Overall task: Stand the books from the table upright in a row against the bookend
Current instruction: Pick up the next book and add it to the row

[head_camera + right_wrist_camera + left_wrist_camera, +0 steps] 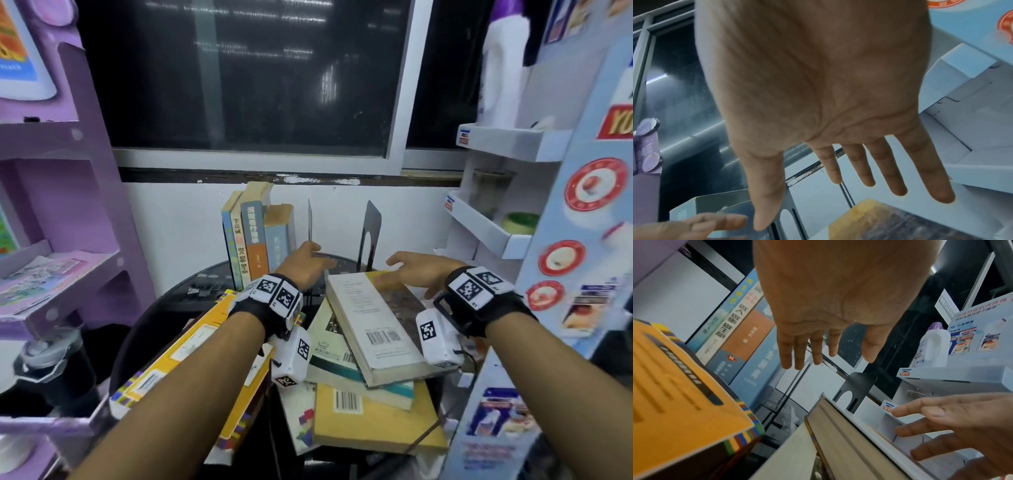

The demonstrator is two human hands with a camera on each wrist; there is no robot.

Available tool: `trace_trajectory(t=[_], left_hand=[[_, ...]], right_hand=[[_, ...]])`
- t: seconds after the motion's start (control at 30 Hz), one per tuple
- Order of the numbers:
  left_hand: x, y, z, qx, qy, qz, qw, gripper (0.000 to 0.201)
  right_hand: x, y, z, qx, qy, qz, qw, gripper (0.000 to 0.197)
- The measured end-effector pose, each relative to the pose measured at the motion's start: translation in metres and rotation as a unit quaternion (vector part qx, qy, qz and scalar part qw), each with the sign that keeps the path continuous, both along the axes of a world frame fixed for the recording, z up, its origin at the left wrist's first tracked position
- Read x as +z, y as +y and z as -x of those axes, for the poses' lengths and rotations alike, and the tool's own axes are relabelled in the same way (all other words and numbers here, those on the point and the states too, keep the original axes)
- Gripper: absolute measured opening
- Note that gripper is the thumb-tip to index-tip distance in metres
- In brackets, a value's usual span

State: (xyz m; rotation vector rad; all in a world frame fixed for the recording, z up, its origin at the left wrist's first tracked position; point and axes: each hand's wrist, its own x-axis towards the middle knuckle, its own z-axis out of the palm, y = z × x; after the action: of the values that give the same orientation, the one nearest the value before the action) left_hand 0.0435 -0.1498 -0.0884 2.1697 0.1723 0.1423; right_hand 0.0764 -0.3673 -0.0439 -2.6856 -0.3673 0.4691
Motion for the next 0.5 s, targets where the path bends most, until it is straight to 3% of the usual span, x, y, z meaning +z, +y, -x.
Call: trace_trajectory(t=[0.33,0.43,0.5], left_hand=[[-0.038,-0.021,-0.035,-0.002,0.136,0.022,0.99,0.079],[-0.05,-0.018,-0.043,-0.012,0.15,0.028,0.988,0.124],[-0.063,-0.012,-0.057,-0.01,0.156,0.03,0.987,0.137]], right_hand=[[-0.011,-0.031,0.004,-0.024,0.056,0.019,0.998,0.091],[-0.011,-0.032,0.007,-0.017,0.073,0.018,0.997,0.081],[-0.009,-0.032,0.01,-0.011,0.081,0.0,0.997,0.068]])
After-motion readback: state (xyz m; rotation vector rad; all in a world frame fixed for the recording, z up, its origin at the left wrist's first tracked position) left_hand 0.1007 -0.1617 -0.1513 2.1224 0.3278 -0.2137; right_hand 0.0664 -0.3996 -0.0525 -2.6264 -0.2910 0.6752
